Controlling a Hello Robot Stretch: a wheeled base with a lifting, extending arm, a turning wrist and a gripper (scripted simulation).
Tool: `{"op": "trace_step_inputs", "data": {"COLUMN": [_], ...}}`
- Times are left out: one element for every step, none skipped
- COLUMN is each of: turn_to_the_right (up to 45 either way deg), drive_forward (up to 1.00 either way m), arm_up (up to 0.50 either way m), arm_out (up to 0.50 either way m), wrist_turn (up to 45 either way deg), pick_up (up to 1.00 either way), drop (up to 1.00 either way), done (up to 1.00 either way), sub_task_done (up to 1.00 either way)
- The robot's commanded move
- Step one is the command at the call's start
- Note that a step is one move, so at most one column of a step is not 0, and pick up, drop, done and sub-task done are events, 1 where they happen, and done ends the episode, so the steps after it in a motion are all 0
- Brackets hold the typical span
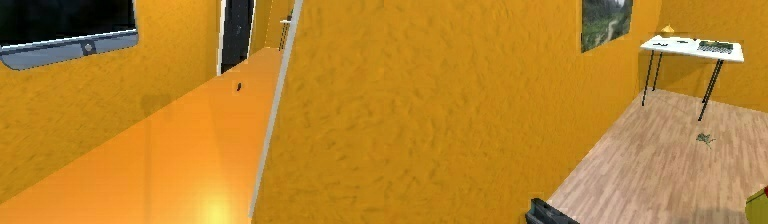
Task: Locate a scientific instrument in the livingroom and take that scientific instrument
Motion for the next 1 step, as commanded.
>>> {"op": "trace_step_inputs", "data": {"turn_to_the_right": [0.0], "drive_forward": [0.00], "arm_up": [0.00], "arm_out": [0.00], "wrist_turn": [45.0], "pick_up": [0.00], "drop": [0.00], "done": [0.00], "sub_task_done": [0.00]}}
